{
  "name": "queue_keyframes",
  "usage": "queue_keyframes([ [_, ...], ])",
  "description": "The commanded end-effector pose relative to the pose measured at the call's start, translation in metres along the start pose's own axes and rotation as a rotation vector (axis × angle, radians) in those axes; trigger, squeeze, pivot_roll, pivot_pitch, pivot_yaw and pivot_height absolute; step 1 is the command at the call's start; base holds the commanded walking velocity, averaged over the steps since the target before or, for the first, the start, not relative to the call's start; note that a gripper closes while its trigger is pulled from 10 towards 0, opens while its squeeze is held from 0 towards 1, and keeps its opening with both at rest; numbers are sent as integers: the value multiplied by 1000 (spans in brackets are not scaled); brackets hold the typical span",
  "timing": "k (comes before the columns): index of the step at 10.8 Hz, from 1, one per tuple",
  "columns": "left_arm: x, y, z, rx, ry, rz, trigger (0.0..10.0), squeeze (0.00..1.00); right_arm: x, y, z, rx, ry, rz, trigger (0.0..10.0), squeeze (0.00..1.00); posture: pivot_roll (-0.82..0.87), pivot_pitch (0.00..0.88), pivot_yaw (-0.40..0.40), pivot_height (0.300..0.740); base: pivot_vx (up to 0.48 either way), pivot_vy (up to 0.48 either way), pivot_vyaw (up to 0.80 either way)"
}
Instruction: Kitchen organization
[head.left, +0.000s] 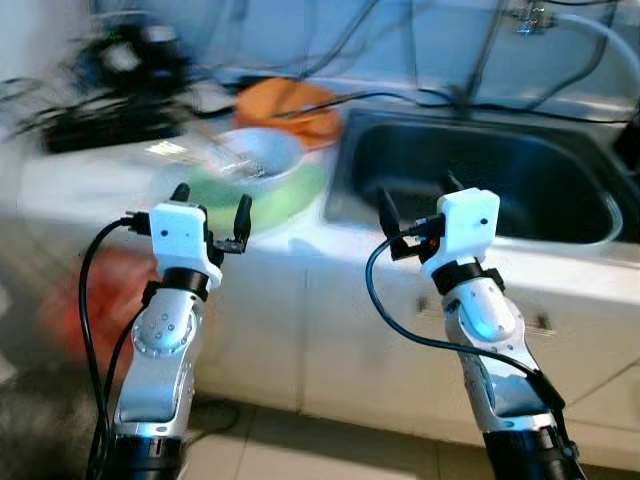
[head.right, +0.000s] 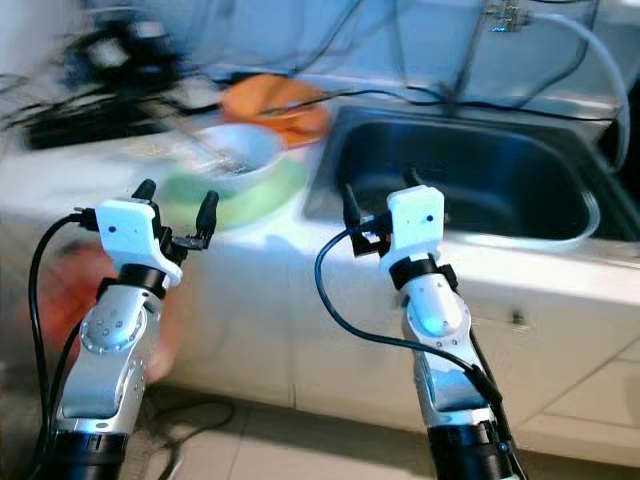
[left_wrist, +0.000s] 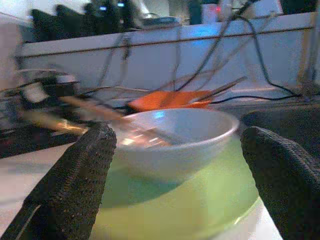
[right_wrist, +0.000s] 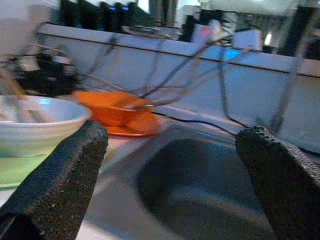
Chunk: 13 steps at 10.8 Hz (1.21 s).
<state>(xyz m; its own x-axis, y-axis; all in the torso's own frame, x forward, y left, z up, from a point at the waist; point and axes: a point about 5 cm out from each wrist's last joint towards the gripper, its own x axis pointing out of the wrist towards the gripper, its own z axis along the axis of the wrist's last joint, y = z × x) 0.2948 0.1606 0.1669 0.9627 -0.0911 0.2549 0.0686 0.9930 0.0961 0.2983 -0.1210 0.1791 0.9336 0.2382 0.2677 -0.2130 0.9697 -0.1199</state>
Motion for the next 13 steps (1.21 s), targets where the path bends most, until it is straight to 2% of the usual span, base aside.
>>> queue_keyframes([
  [1, 2, -9, 2, -8, -2, -23, 10000, 0, -2, -9, 2, -21, -5, -27, 10000, 0, 19, 17, 4, 740, 382, -285, 0],
  [2, 2, -9, 1, -8, 1, -20, 10000, 0, -1, -8, 1, -23, -6, -26, 10000, 0, 19, 17, 5, 740, 349, -326, 0],
  [3, 1, -8, 0, -41, 1, -10, 10000, 0, -1, -8, 1, -24, -6, -25, 10000, 0, 19, 18, 3, 740, 0, 0, 0],
  [5, 0, -10, -1, -53, 1, -19, 10000, 0, -1, -7, 0, -26, -4, -21, 10000, 0, 18, 18, -2, 740, 0, 0, 0],
  [9, 1, -9, -2, -42, 0, -18, 10000, 0, 0, -8, 1, -44, -4, -15, 10000, 0, 17, 17, -4, 740, 0, 0, 0],
  [13, 0, -7, -2, -37, 2, -8, 10000, 0, 2, -10, -1, -52, 10, -28, 10000, 0, 22, 10, -8, 740, 0, -461, 0],
])
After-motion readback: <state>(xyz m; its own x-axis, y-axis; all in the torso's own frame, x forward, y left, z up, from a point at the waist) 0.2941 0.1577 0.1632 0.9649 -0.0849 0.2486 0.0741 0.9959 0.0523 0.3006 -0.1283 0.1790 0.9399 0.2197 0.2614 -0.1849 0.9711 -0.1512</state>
